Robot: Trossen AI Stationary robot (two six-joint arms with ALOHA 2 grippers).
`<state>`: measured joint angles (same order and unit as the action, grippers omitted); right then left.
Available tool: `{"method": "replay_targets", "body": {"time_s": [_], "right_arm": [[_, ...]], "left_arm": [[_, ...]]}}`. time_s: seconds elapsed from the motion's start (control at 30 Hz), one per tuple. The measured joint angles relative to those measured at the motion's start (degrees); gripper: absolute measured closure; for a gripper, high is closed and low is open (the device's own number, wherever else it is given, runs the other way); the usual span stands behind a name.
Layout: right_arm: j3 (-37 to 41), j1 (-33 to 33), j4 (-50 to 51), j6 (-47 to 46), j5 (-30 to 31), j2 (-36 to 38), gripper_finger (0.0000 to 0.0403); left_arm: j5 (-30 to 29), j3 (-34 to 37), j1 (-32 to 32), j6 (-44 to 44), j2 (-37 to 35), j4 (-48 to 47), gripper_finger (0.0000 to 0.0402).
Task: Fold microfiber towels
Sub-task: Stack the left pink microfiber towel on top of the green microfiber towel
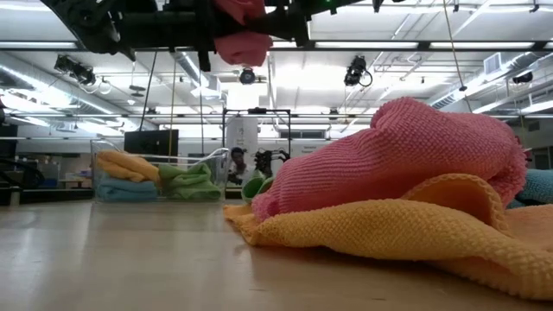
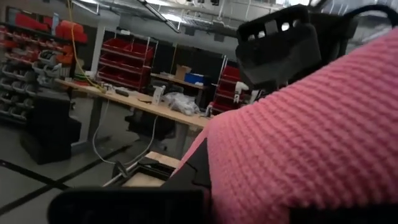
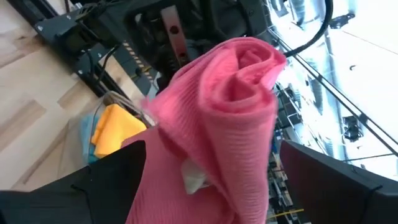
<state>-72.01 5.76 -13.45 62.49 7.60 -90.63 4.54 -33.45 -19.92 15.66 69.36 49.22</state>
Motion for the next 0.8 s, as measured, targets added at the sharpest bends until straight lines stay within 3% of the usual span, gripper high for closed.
{"method": "replay_targets", "body": {"time_s": [0.3, 0.5, 0.63, 0.8], "right_arm": [[0.0, -0.3, -8.8, 5.0, -1.5, -1.2, 0.0022], [0.0, -0.3, -12.3, 5.5, -2.6, -1.3, 0.0022], [0.0, -0.2, -14.7, 2.8, -3.4, -1.3, 0.0022], [0.0, 0.7, -10.5, 0.1, -5.1, -1.9, 0.0022]], "left_arm": [[-1.2, 0.0, 1.2, 2.9, 0.0, 2.7, 0.0355], [-2.3, 0.0, 1.5, 2.3, 0.0, 2.7, 0.0369], [-2.4, 0.0, 1.5, -0.3, 0.0, 1.9, 0.0381], [-2.4, 0.0, 1.8, -7.7, 0.0, 1.8, 0.037]]}}
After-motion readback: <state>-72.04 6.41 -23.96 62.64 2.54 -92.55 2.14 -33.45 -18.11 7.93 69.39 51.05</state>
